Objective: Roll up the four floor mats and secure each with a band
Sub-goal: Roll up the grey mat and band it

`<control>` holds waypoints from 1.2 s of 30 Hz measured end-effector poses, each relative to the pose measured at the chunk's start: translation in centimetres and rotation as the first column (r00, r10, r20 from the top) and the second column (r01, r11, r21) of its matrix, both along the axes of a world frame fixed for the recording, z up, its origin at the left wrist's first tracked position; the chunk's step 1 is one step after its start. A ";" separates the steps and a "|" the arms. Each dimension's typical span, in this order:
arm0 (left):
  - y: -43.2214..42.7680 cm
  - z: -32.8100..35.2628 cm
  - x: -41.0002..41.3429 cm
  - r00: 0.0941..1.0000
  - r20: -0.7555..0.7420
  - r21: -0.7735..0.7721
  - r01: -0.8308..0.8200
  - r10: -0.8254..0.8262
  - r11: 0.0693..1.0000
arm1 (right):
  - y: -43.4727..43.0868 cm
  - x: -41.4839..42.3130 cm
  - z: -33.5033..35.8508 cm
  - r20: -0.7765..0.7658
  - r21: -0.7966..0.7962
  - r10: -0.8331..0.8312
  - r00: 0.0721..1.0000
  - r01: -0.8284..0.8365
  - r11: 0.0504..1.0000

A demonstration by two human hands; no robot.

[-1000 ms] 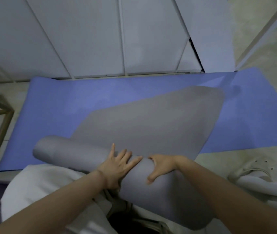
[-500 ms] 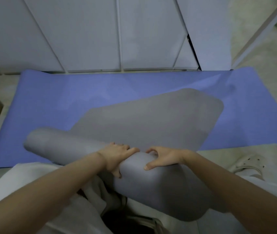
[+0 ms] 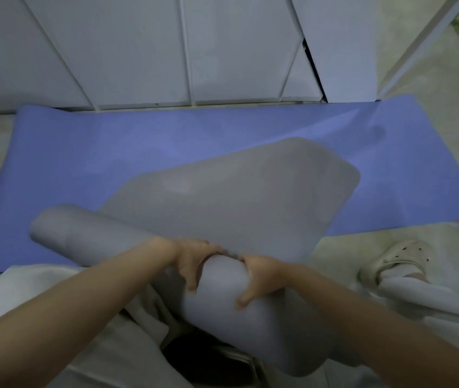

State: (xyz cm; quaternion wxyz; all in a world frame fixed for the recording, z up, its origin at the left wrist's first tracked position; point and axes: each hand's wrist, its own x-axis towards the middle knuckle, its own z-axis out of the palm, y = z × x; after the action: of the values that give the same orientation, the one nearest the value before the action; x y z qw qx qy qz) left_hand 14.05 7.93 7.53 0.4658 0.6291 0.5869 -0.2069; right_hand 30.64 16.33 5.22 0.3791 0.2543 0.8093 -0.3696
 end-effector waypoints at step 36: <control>-6.1 -4.2 1.1 0.980 -0.148 0.234 0.166 -0.134 0.958 | -2.6 0.5 -2.0 0.084 -0.162 -0.128 0.988 0.140 0.977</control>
State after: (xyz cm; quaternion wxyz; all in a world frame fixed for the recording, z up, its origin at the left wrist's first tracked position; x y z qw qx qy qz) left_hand 15.13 1.83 3.29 0.3282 0.7096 0.5875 -0.2085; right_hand 31.10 13.74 3.21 0.4027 0.2890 0.7420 -0.4513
